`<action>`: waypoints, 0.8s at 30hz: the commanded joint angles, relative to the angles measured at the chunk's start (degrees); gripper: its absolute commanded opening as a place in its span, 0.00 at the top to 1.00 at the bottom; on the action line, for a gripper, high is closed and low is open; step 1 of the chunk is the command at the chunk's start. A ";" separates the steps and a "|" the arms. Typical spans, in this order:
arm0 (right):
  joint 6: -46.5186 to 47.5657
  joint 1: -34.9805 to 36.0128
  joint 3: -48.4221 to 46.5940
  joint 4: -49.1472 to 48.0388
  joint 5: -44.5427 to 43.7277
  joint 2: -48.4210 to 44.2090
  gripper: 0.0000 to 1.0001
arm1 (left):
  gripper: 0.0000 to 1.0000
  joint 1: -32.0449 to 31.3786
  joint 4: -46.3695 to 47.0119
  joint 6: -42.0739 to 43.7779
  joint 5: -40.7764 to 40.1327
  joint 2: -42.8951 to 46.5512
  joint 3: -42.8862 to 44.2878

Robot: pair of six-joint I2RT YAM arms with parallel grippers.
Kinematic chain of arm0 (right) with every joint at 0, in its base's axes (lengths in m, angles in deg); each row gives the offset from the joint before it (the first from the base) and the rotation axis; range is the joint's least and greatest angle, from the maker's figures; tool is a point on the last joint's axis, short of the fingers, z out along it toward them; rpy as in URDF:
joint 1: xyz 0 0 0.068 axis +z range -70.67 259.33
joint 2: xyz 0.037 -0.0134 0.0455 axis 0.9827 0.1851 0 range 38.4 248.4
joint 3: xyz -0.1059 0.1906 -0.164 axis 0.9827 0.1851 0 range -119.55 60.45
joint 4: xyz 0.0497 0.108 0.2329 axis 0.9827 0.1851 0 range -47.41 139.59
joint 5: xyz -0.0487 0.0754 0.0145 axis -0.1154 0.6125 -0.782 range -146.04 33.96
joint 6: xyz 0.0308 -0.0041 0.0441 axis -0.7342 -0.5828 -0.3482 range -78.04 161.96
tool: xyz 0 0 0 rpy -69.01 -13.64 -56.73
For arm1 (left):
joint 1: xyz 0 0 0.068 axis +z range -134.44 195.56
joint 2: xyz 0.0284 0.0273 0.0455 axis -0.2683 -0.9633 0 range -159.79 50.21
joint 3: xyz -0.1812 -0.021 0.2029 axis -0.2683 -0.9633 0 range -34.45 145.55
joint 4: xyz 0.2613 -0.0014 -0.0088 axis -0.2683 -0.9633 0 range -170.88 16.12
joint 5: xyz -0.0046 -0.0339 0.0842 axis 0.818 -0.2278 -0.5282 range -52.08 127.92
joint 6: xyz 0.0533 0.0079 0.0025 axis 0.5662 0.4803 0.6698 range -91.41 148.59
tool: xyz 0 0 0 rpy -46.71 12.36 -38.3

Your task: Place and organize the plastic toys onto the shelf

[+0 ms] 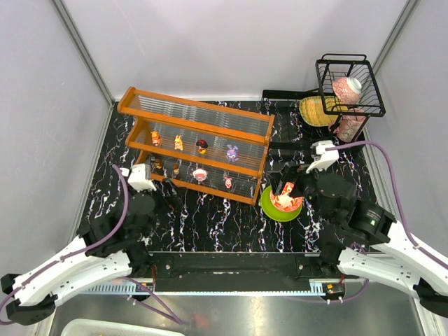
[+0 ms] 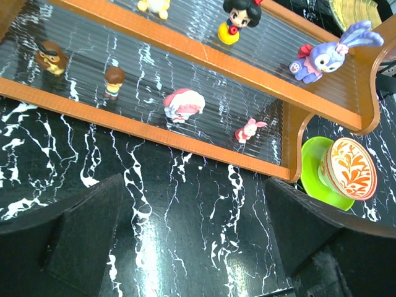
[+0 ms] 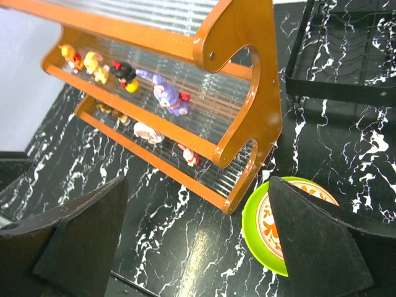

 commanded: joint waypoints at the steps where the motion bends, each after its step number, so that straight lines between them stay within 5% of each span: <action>1: -3.06 -0.58 0.01 -0.10 -3.52 -1.73 0.00 | 0.01 0.06 -3.24 3.80 -2.31 2.59 4.53; 7: -5.96 -1.29 2.11 1.49 -3.78 -3.22 0.01 | 0.03 0.06 0.10 15.67 3.85 4.18 8.93; 18: -8.78 -3.13 5.02 3.77 -3.52 -5.42 0.00 | 0.01 2.95 8.01 34.74 5.32 -10.49 23.86; 21: -8.08 -3.22 4.84 3.69 -2.64 -5.60 0.00 | 0.01 12.95 8.71 35.98 16.17 -13.75 27.82; 24: -7.72 -3.22 4.40 4.12 -2.29 -5.86 0.00 | 0.01 30.75 10.29 35.28 30.24 -15.86 29.76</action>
